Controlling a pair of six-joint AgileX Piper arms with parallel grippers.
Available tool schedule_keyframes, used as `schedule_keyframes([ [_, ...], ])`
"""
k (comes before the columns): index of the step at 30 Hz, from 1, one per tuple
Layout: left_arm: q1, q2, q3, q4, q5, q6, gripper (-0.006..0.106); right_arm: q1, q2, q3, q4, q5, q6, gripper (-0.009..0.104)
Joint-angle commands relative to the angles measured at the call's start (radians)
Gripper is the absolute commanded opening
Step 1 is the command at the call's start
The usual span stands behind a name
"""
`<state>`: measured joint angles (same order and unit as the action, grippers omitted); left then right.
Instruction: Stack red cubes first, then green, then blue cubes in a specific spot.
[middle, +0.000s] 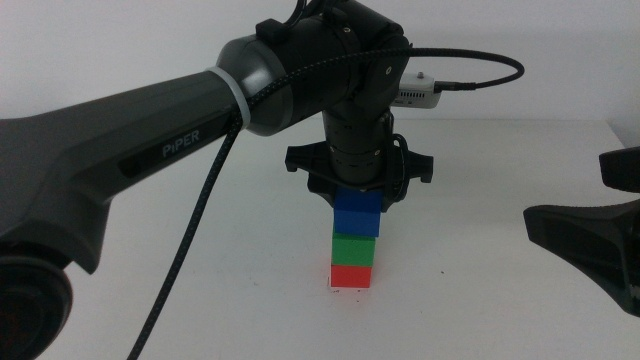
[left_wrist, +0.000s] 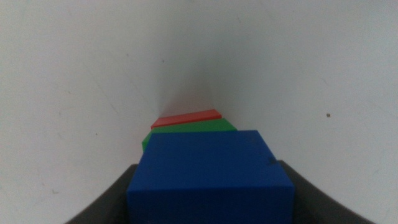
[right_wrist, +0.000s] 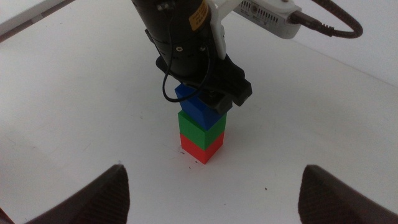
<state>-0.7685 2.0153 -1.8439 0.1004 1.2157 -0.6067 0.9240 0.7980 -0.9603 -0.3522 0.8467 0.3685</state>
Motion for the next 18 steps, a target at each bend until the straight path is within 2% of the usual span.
schedule_keyframes([
  [1,-0.004,-0.004,-0.012,0.004,-0.005,-0.03,-0.002,0.002,-0.004,0.002,-0.007,-0.01,-0.002,0.093],
  [18,0.022,0.012,-0.012,-0.029,0.005,-0.048,0.0,0.002,-0.004,0.002,-0.007,-0.01,-0.002,0.093],
])
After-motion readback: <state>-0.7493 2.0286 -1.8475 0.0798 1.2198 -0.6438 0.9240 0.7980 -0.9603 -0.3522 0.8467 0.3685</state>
